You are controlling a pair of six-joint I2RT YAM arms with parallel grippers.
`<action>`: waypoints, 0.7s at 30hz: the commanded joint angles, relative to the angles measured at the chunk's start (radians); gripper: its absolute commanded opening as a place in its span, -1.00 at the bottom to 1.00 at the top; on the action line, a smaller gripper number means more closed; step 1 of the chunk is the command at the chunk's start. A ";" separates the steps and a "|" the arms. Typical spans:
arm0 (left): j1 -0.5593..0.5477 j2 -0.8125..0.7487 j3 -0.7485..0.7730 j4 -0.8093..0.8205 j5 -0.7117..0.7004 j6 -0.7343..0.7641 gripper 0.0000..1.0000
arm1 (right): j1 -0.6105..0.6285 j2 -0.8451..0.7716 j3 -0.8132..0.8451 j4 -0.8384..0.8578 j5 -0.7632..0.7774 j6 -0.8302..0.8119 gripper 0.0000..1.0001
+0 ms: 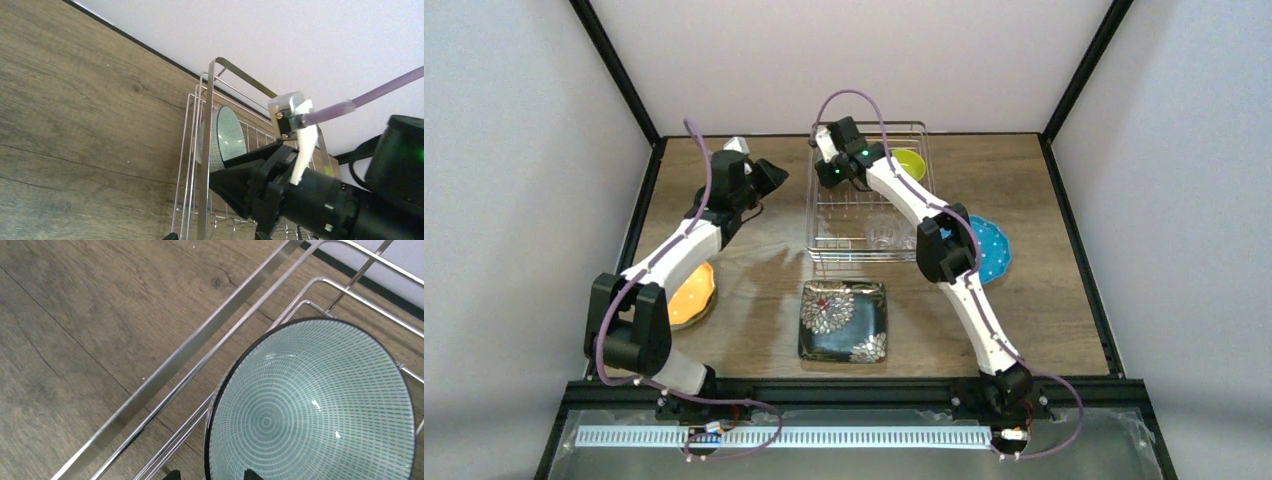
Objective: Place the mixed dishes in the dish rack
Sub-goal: Grab the bowl from the dish rack.
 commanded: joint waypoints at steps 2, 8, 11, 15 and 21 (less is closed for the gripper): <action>-0.001 -0.025 -0.017 0.029 0.004 0.007 0.79 | 0.004 0.044 0.027 0.012 0.033 -0.024 0.45; 0.000 -0.036 -0.035 0.044 0.003 0.007 0.79 | 0.004 0.061 0.035 0.021 0.051 -0.031 0.20; -0.001 -0.045 -0.049 0.050 -0.002 0.006 0.79 | 0.003 0.062 0.035 0.024 0.064 -0.032 -0.11; 0.000 -0.051 -0.061 0.058 -0.004 -0.006 0.79 | -0.004 0.059 0.033 0.023 0.068 -0.023 -0.46; 0.000 -0.054 -0.072 0.066 -0.002 -0.021 0.79 | -0.012 0.048 0.035 0.028 0.076 -0.009 -0.97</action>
